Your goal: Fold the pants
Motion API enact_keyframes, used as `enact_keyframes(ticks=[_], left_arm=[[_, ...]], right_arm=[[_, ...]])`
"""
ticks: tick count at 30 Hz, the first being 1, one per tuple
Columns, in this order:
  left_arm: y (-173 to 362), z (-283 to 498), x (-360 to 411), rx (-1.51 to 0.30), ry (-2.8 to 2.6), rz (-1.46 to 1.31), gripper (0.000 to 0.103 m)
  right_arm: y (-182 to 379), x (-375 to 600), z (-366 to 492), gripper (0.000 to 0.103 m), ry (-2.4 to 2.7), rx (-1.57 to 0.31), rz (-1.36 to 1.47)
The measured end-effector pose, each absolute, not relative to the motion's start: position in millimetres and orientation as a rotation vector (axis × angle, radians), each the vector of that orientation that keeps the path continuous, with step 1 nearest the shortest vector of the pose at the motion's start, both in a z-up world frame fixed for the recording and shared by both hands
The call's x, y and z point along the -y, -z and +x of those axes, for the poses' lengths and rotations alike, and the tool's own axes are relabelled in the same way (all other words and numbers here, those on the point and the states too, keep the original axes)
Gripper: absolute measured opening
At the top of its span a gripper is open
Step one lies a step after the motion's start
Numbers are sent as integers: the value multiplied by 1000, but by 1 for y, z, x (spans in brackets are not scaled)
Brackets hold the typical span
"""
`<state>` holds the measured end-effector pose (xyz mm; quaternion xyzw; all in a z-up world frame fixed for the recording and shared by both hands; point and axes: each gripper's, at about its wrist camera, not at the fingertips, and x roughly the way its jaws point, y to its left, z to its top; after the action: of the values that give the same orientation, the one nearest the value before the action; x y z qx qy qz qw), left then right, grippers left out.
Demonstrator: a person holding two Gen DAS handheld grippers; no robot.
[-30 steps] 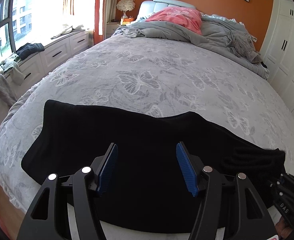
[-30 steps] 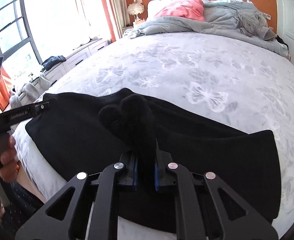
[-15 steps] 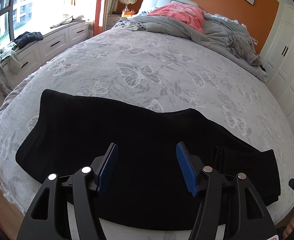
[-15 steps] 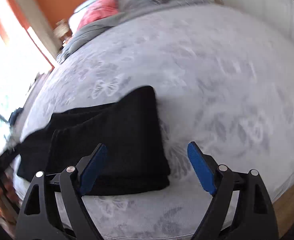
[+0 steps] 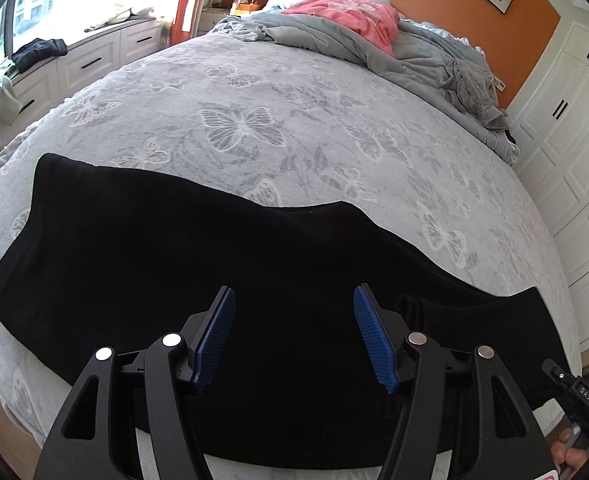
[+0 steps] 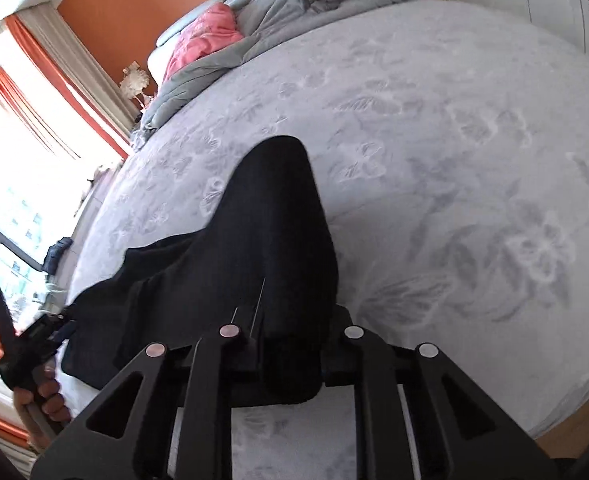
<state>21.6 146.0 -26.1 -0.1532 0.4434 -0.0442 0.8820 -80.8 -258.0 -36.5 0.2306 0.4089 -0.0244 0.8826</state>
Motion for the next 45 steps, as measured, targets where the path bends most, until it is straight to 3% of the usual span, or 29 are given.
enact_keyframes(ticks=[4, 6, 9, 11, 13, 16, 18, 19, 20, 21, 22, 27, 29, 31, 34, 35, 36, 38, 40, 45], left_arm=[[38, 26, -140, -952, 67, -277, 59], [41, 28, -138, -966, 54, -252, 59], [39, 26, -141, -969, 61, -257, 59], [34, 24, -146, -952, 65, -274, 59], [30, 23, -148, -941, 69, -284, 59], [26, 22, -151, -929, 67, -281, 61], [25, 19, -155, -926, 54, -271, 62], [25, 17, -158, -928, 51, -268, 62], [26, 16, -162, -931, 51, -269, 62], [26, 14, -166, -933, 48, -269, 62], [25, 13, -172, -934, 40, -272, 62], [23, 4, -206, -924, 4, -335, 62], [24, 2, -221, -922, -5, -375, 63], [25, -1, -237, -910, -31, -418, 64], [24, -7, -263, -891, -82, -487, 64], [24, -10, -273, -881, -99, -515, 64], [25, -14, -284, -870, -125, -542, 65], [29, -23, -306, -856, -193, -611, 65], [35, -36, -328, -837, -273, -689, 65], [74, -42, -361, -900, -261, -928, 65]], right_arm=[[88, 264, -64, 22, 186, -994, 390], [72, 266, -79, 42, 271, -913, 366], [22, 241, -100, 47, 301, -784, 218], [9, 201, -95, 57, 85, -806, 169], [13, 154, -87, 67, -100, -838, 98], [41, 77, -79, 68, -247, -879, -126], [63, 45, -69, 68, -258, -903, -239], [74, 40, -62, 63, -263, -921, -248], [82, 38, -51, 47, -256, -943, -243], [85, 39, -43, 39, -262, -949, -210], [84, 37, -43, 18, -245, -950, -186], [35, 42, -30, 15, -255, -862, 1], [51, 28, -22, 30, -295, -901, -44], [90, 11, -10, 35, -286, -997, -165], [70, 4, -23, 35, -292, -937, -195], [53, 10, -25, 39, -307, -904, -139], [41, 16, -28, 44, -312, -876, -103], [21, 31, -24, 67, -296, -842, -94], [12, 45, -22, 72, -270, -826, -128], [15, 88, -2, 73, -236, -853, -78]])
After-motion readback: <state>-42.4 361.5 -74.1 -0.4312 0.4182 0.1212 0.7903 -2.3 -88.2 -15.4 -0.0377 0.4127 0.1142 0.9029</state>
